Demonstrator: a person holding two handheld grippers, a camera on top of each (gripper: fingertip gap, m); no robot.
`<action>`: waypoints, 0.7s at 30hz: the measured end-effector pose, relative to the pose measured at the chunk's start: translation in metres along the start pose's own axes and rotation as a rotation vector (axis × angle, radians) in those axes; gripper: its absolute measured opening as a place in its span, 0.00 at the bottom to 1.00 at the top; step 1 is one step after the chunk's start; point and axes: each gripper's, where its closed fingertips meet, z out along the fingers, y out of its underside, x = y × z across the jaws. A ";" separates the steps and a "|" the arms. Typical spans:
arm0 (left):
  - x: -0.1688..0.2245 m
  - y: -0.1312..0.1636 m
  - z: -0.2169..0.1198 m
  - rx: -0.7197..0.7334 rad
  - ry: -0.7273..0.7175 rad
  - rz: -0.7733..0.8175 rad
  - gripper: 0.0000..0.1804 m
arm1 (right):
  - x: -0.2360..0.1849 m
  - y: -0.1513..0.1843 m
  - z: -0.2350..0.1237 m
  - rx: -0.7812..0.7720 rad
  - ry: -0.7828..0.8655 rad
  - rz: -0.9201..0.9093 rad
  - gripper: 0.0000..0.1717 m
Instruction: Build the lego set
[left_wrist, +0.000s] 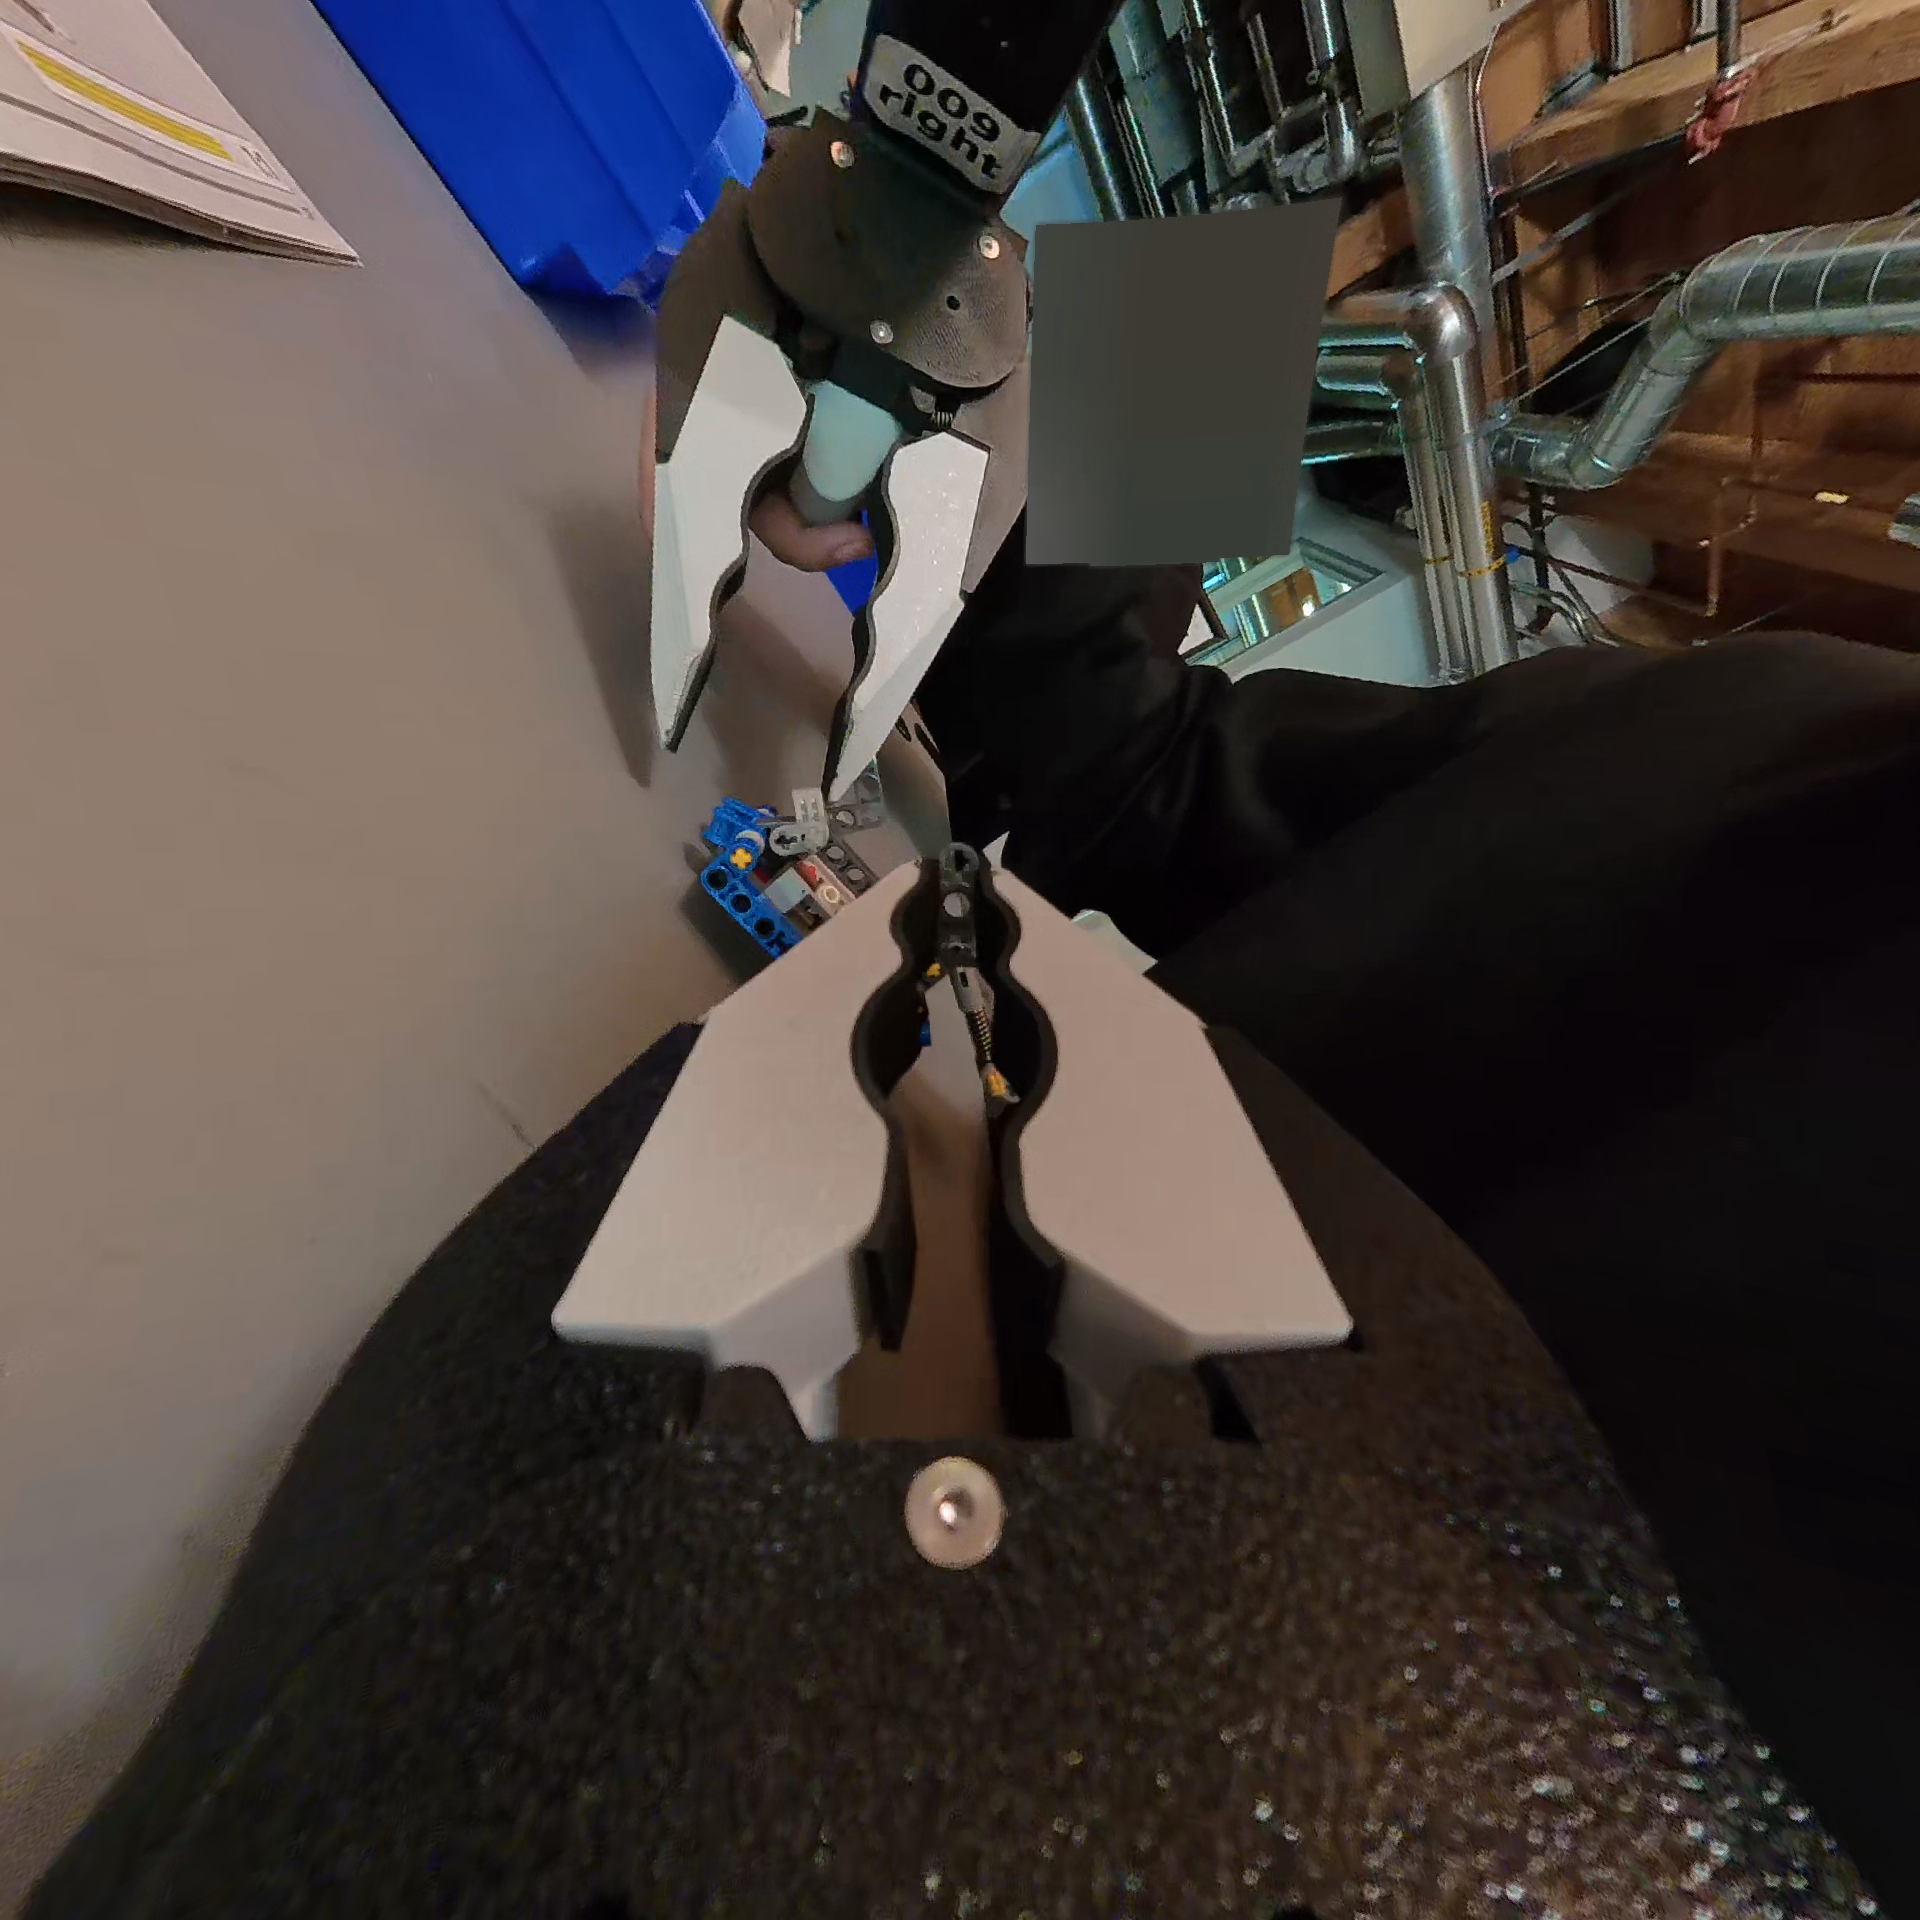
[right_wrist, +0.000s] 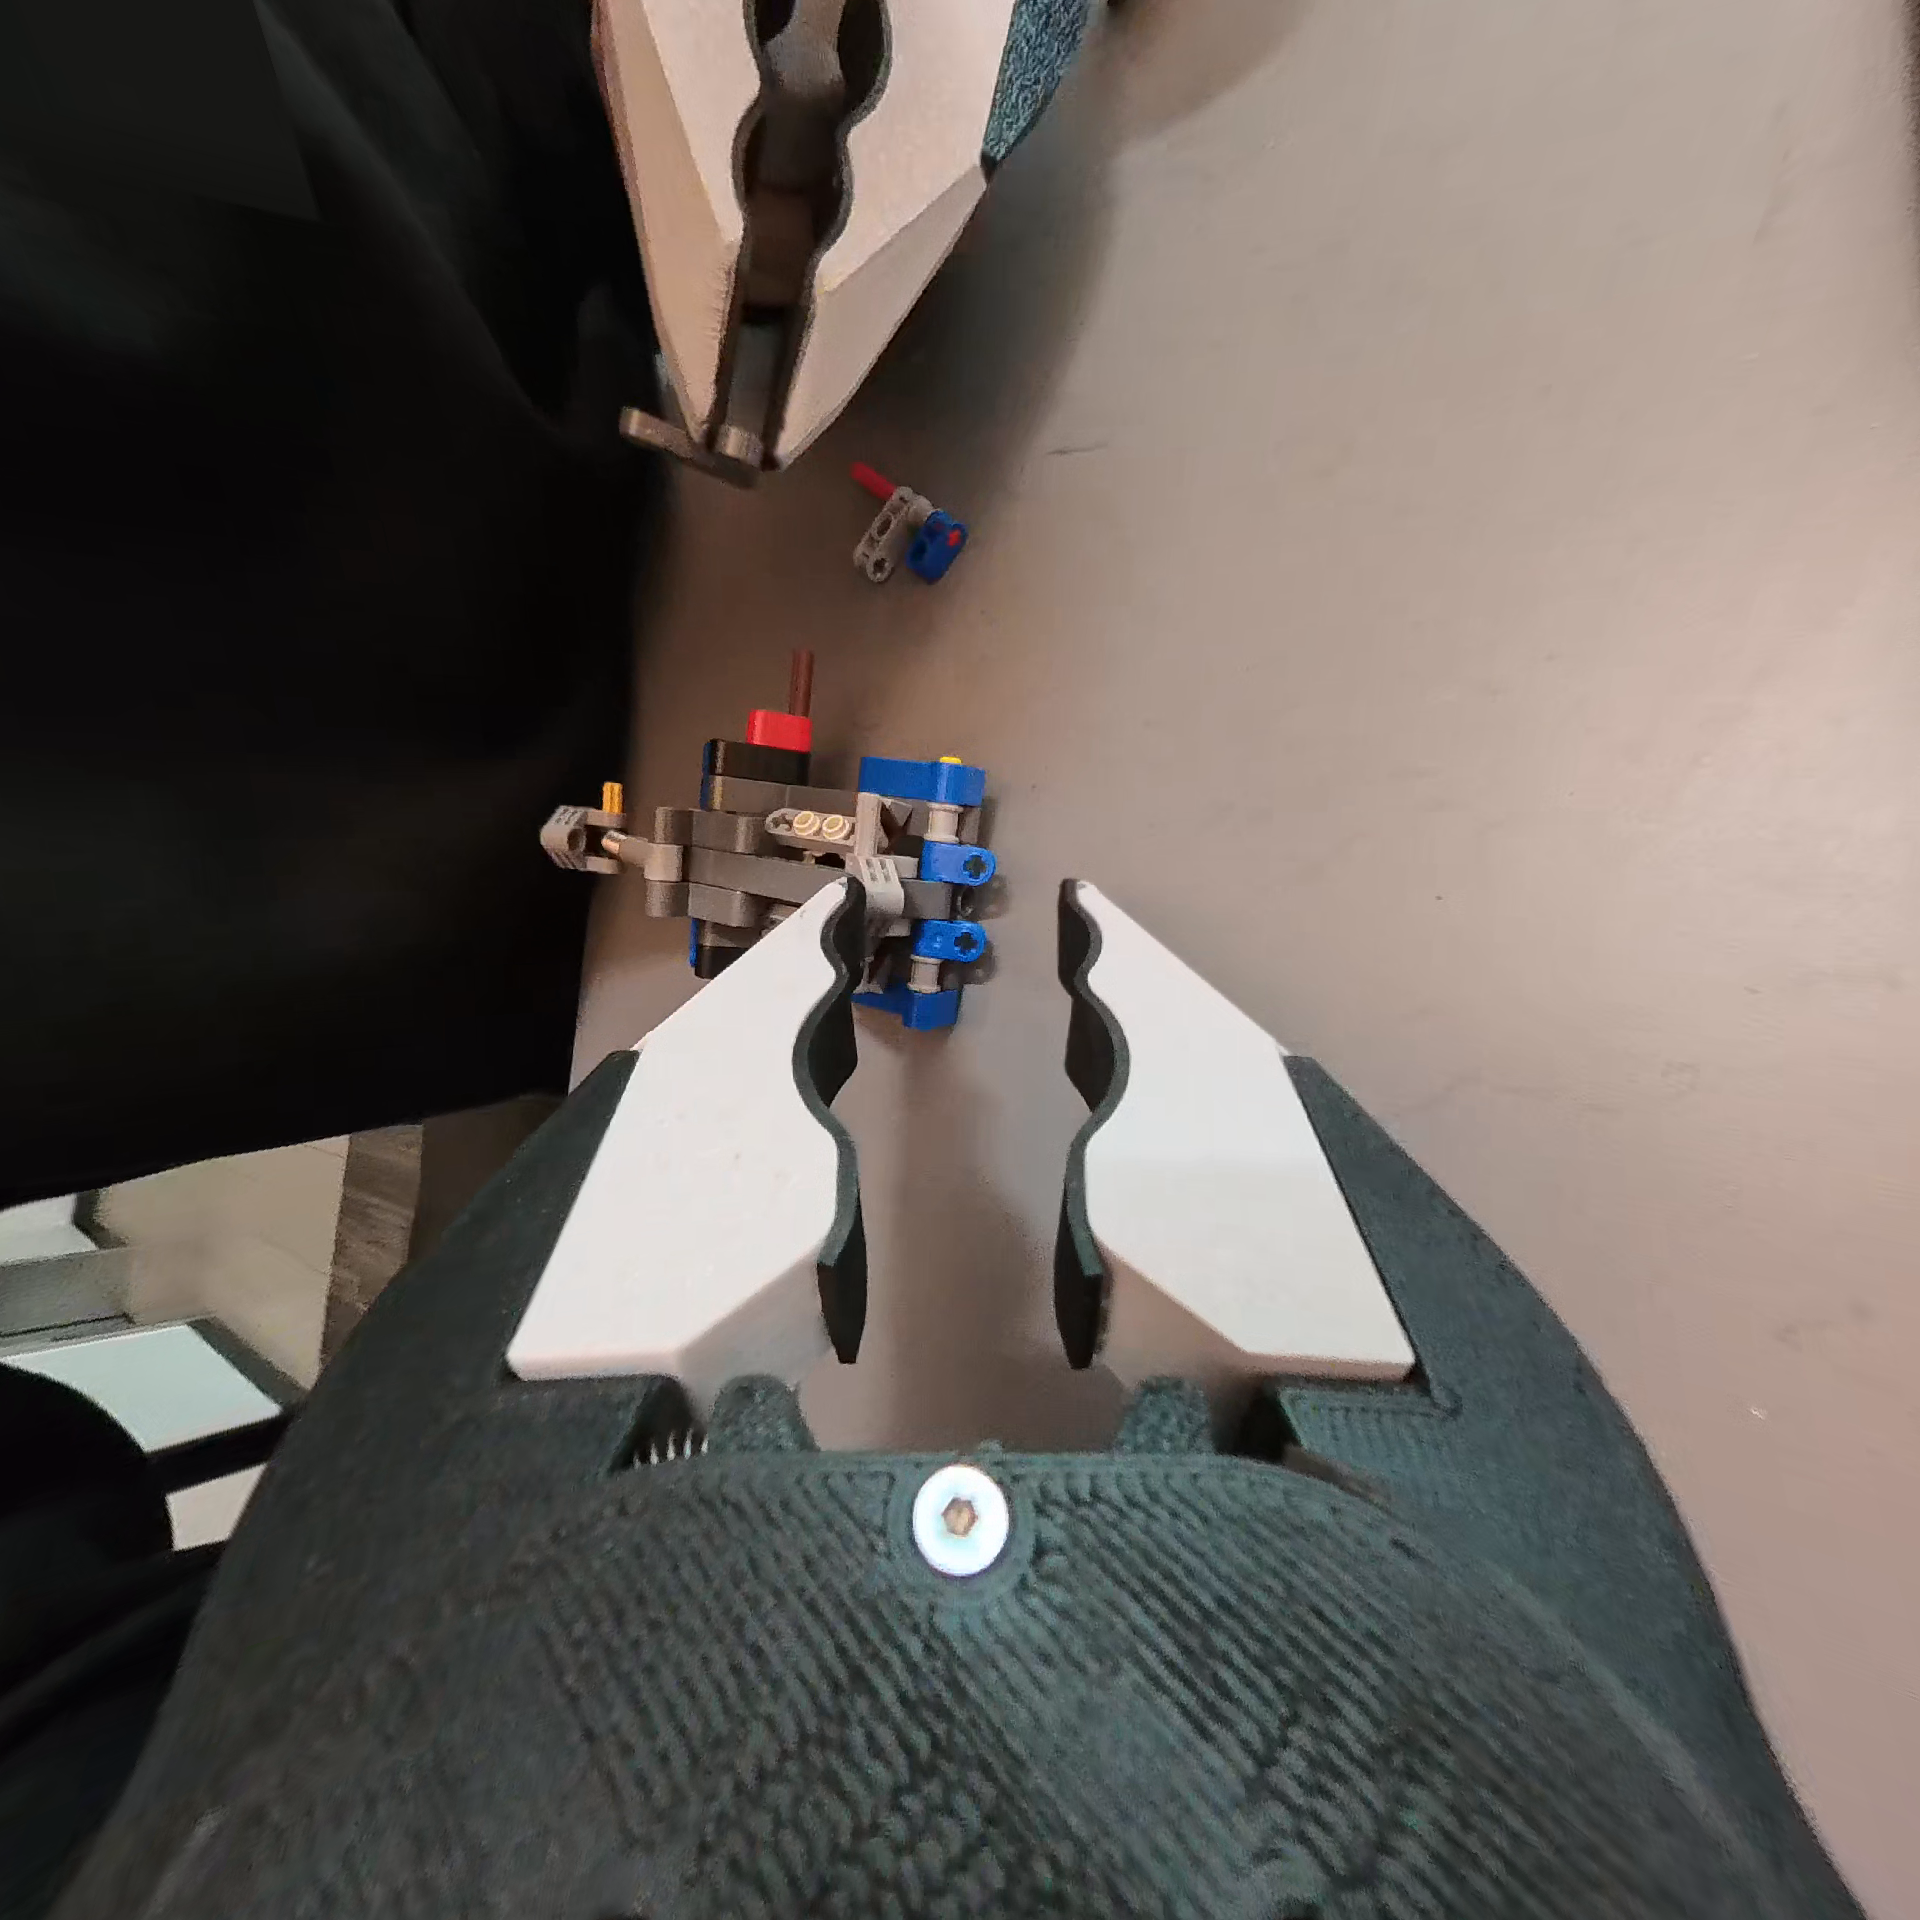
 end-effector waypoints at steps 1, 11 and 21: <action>0.000 0.001 0.000 -0.002 -0.002 0.005 0.02 | 0.000 0.000 0.000 0.001 0.001 0.002 0.20; -0.005 0.001 0.001 0.009 -0.067 0.049 0.02 | -0.010 -0.014 -0.029 0.169 0.284 -0.226 0.26; -0.009 0.005 0.009 -0.026 -0.118 0.088 0.02 | -0.020 0.018 -0.003 0.276 0.577 -0.490 0.16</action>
